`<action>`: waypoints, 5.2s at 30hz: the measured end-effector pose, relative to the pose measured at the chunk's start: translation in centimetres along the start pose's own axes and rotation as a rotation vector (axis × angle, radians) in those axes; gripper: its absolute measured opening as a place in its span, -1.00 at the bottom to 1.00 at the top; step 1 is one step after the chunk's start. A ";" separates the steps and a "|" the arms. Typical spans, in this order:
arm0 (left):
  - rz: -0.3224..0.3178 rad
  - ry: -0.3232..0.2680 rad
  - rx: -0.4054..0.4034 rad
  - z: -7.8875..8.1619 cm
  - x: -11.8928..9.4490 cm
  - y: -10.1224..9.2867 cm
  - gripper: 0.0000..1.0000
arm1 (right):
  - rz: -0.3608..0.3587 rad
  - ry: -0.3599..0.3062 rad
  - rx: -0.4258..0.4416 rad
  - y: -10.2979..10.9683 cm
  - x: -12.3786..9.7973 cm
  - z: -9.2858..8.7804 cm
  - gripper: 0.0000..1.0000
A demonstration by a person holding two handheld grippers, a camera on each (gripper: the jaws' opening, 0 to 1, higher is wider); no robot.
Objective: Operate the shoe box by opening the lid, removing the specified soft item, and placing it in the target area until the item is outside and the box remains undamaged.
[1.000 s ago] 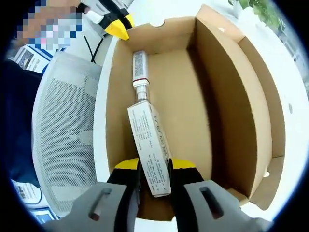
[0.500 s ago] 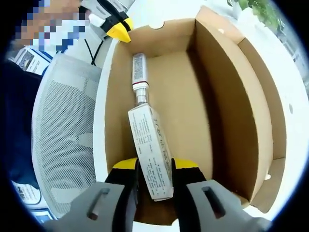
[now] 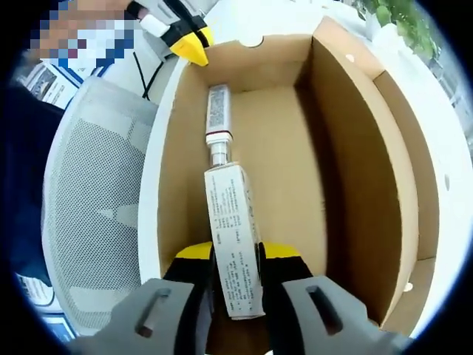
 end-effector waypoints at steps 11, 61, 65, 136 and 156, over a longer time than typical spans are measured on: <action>-0.005 -0.007 -0.002 0.0 0.0 0.0 -0.88 | -0.024 0.011 -0.055 0.0 0.4 0.4 -0.64; 0.003 0.002 0.010 -0.1 0.1 0.1 -0.88 | -0.161 0.023 -0.031 -2.0 -13.3 -4.0 -0.66; 0.006 0.001 0.007 -0.1 0.1 0.1 -0.88 | -0.170 0.031 -0.013 -2.5 -14.0 -5.5 -0.66; 0.055 0.036 0.031 0.0 0.2 -0.2 -0.90 | -0.222 0.114 0.149 -11.7 -18.3 -33.1 -0.66; 0.064 0.022 0.031 0.0 0.3 -0.1 -0.90 | -0.204 0.126 0.120 -14.8 -15.9 -37.7 -0.66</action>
Point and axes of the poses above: the point that each gripper's makers call its tool centre point, and the gripper's own axes: x roughly forward along the fingers, y roughly to its left, z roughly out of its top, the point moved 4 cm from there along -x, roughly backward along the fingers, and after that the axes turned 9 degrees about y, right-handed, at the moved point
